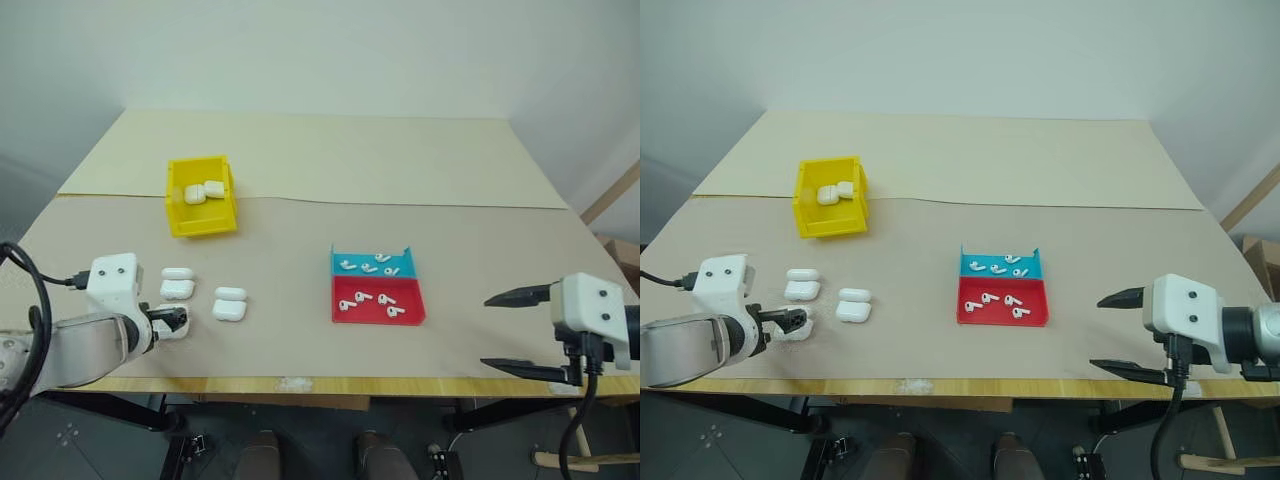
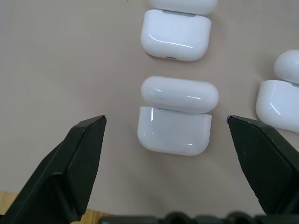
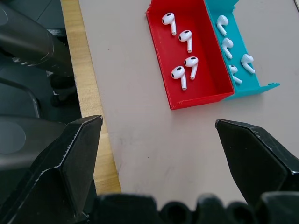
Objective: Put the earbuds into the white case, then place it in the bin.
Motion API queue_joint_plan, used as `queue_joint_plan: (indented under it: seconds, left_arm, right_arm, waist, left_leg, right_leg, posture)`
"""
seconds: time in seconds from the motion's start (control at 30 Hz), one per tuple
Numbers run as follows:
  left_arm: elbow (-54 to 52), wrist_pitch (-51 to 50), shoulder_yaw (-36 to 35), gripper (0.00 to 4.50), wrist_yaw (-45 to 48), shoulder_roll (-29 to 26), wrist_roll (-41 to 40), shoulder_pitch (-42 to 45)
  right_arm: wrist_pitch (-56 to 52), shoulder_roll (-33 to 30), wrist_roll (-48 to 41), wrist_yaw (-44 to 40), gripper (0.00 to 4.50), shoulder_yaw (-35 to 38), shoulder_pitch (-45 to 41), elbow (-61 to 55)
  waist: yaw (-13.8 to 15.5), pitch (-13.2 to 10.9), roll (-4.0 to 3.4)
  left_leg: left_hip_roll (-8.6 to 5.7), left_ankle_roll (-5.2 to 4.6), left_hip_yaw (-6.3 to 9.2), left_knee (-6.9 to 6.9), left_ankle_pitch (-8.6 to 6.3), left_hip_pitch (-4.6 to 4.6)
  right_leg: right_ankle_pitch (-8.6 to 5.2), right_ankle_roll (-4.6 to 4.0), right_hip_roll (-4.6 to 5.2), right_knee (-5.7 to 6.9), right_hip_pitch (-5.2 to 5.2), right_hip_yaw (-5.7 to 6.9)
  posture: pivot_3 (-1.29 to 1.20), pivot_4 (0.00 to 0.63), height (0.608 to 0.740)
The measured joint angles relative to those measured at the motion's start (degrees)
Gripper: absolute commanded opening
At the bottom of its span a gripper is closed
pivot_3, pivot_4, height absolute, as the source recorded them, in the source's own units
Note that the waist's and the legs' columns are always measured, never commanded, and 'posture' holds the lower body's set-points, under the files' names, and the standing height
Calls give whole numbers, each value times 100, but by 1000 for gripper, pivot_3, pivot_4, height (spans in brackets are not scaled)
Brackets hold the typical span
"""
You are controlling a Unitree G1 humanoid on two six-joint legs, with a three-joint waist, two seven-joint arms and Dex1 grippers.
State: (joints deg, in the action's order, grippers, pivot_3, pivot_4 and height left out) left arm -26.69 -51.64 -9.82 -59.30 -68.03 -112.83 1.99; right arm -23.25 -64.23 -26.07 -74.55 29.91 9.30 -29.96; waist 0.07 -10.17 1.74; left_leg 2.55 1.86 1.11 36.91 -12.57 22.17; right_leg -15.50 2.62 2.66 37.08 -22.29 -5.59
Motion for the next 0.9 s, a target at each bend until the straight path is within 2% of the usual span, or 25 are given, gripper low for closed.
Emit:
queue_joint_plan:
  seconds: [0.37,0.9]
  left_arm:
    - [553,-628,572,4500,219,92,3,612]
    - [927,-991,878,4500,415,112,6,992]
  right_arm:
    - [-57,2,0,30,4489,15,20,-5]
    - [-115,53,0,45,4489,235,283,-214]
  waist:
    - [6,0,1]
    - [9,0,2]
  left_leg:
    - [-1,1,3,0,0,2]
    - [-1,2,5,0,1,3]
  right_leg:
    - [0,0,-1,0,-1,1]
    - [0,2,0,0,-1,1]
  posture:
    - [0,150,740]
    - [0,150,740]
